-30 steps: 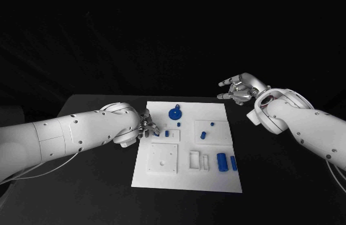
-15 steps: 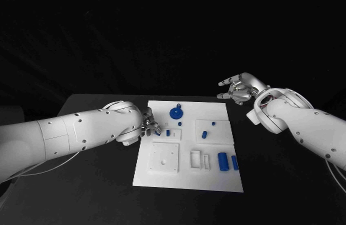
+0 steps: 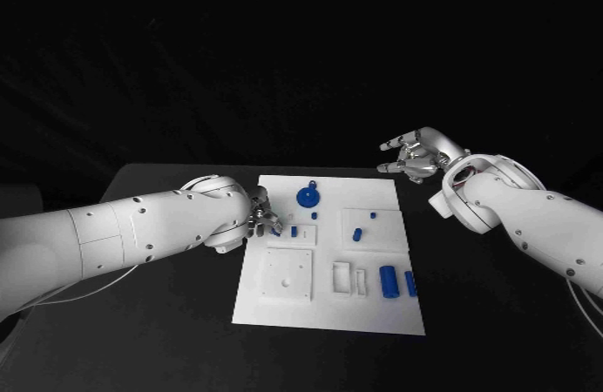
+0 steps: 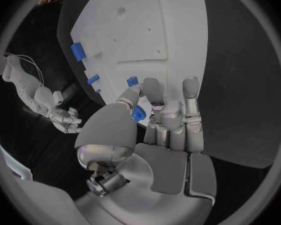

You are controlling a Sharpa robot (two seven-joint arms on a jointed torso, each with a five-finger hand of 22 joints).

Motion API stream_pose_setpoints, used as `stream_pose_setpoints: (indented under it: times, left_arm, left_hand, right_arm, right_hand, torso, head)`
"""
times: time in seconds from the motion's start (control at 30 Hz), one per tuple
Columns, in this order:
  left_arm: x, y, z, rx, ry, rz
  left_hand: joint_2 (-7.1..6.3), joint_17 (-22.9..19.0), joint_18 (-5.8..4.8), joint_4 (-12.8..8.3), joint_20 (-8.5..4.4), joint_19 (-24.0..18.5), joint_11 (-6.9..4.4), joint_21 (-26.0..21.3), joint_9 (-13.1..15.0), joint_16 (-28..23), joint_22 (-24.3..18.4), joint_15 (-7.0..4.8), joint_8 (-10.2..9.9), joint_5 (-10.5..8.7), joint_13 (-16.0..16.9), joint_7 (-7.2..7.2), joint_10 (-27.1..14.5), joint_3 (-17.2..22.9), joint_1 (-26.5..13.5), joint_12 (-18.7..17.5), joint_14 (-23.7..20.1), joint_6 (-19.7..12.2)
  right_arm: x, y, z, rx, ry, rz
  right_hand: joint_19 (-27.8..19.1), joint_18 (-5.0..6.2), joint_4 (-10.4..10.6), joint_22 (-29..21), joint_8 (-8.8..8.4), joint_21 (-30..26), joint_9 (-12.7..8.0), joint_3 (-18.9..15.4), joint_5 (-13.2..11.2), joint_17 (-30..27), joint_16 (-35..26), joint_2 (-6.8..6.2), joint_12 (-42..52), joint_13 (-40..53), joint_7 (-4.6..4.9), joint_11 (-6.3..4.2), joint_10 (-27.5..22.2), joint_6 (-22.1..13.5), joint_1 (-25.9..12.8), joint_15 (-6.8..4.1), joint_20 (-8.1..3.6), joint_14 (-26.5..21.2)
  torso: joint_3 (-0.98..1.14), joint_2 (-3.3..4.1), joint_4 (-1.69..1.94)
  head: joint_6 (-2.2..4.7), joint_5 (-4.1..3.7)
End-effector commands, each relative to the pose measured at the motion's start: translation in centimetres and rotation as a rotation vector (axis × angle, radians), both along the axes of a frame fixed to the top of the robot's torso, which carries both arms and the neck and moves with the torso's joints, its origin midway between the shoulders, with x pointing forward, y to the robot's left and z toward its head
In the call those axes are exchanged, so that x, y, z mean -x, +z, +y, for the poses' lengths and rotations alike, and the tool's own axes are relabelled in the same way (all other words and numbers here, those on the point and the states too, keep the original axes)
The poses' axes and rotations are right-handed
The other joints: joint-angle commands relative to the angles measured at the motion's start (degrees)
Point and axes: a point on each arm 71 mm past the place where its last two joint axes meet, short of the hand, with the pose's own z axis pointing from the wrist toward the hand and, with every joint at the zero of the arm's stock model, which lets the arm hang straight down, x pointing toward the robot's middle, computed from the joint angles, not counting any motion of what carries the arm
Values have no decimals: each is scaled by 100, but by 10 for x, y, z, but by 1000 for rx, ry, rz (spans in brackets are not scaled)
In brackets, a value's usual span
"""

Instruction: Assemble the parts on the task board

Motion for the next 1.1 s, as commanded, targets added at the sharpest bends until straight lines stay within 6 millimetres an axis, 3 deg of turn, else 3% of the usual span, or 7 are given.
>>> stream_pose_setpoints:
  times: [0.03, 0.17, 0.37, 0.57, 0.73, 1.1]
  left_arm:
    - [7, -10, -9, -17, -53, 46]
    - [7, -10, -10, -19, -55, 42]
    - [7, -10, -9, -19, -56, 41]
    - [7, -9, -9, -18, -56, 40]
    - [8, -10, -9, -17, -59, 43]
    - [9, -10, -11, -12, -67, 47]
  left_hand:
    - [17, 29, 63, -137, 42, -11, -221, 32, 28, 34, 80, -2, 33, 61, 19, -701, 72, 171, -14, 47, 35, 1164]
    - [42, 83, 90, -103, 78, -9, -226, 34, 150, 38, 69, 0, 59, -22, 73, -720, 69, 162, -56, 154, 52, 1189]
    - [86, 152, 122, 3, 123, -3, -223, 21, -23, 49, 58, 7, 288, -313, 118, -732, 66, 65, -12, 222, 66, 1136]
    - [156, 177, 157, 136, 178, 6, -225, 4, -79, 38, 49, 13, 454, -724, 173, -750, 64, -50, 50, 290, 80, 1114]
    - [176, 183, 192, 201, 211, 17, -226, -8, -90, 25, 47, 16, 521, -772, 193, -755, 64, -91, 88, 309, 88, 1094]
    - [214, 172, 217, 231, 232, 26, -227, -13, -97, 5, 53, 16, 566, -684, 204, -755, 62, -51, 59, 321, 94, 1074]
  right_arm:
    - [0, 0, 2, 0, 16, 2]
    - [0, 0, 2, -1, 16, 2]
    - [0, -1, 1, -1, 15, 2]
    - [0, -1, 1, -1, 14, 2]
    - [0, -1, 1, -1, 15, 3]
    - [0, -1, 1, -1, 15, 3]
  right_hand:
    - [296, 101, -13, 484, -27, -25, -3, 24, 17, 2, -35, -15, 13, 3, 10, -10, 0, 44, -57, -31, 9, 25]
    - [296, 101, -13, 484, -27, -25, -3, 24, 17, 2, -35, -15, 13, 3, 10, -10, 0, 44, -57, -31, 9, 25]
    - [297, 101, -15, 484, -26, -29, -2, 30, 30, 2, -35, -13, 17, 6, 9, -11, 3, 53, -60, -32, 8, 25]
    - [297, 101, -17, 484, -26, -25, -2, 34, 45, -2, -39, -14, 13, 3, 10, -11, 1, 50, -65, -31, 8, 24]
    - [297, 101, -17, 484, -26, -25, -2, 34, 45, -2, -39, -14, 13, 3, 10, -11, 1, 50, -65, -31, 8, 24]
    - [296, 100, -19, 485, -25, -24, -2, 38, 63, 3, -34, -15, 14, 4, 8, -13, 2, 62, -72, -32, 8, 27]
  torso:
    - [-4, 1, 2]
    - [-4, -1, -1]
    - [-3, -1, 1]
    - [-5, -1, 2]
    - [-5, 1, 1]
    - [-5, 0, 1]
  head:
    - [-2, 3]
    - [2, -1]
    - [-1, -3]
    - [1, -1]
    - [1, -3]
    - [-4, -6]
